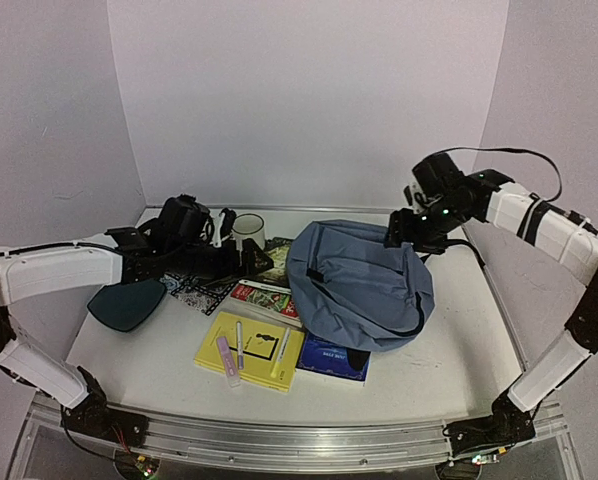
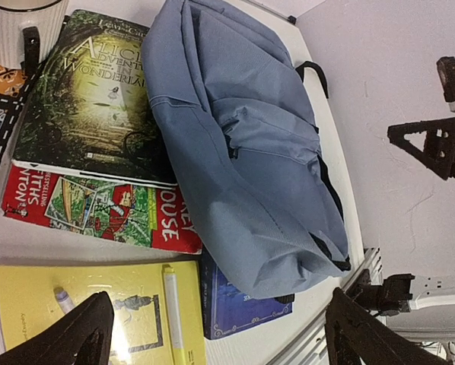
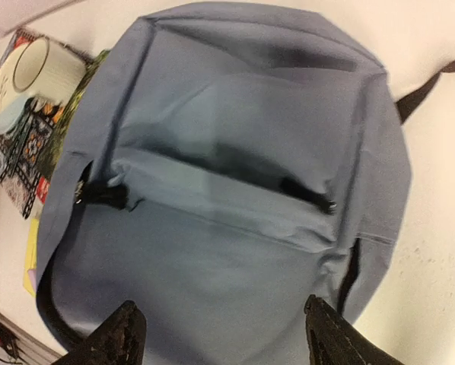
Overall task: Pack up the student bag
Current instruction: Put down the book in the student bag, then pick up the student bag from the student bag.
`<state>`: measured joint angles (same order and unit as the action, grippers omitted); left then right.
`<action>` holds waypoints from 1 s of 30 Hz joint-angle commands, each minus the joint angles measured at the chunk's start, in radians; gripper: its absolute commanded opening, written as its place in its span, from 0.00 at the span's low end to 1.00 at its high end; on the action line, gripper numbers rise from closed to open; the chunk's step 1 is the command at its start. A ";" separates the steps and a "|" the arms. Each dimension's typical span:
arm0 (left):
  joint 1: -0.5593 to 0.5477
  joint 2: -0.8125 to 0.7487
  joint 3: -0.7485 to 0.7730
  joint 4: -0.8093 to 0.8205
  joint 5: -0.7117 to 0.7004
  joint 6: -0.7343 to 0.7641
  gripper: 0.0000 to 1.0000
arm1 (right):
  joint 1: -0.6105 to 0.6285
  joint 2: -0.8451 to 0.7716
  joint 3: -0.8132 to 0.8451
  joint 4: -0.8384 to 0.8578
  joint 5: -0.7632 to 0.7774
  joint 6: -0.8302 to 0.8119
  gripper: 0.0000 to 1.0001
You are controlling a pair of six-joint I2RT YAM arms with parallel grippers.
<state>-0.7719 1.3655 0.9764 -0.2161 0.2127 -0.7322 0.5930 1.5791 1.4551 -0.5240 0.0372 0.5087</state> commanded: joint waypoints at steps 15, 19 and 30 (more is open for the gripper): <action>-0.057 0.242 0.252 0.033 -0.046 0.110 0.98 | -0.463 0.191 -0.297 0.352 -0.279 0.017 0.90; -0.056 0.277 0.281 0.019 -0.030 0.162 0.98 | -0.464 0.251 -0.279 0.379 -0.283 0.022 0.95; -0.057 0.298 0.304 0.007 -0.019 0.218 0.98 | -0.463 0.337 -0.291 0.406 -0.378 -0.025 0.70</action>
<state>-0.8249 1.6749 1.2308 -0.2119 0.1890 -0.5556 0.1307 1.9079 1.1507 -0.0868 -0.2867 0.5110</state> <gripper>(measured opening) 0.983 0.794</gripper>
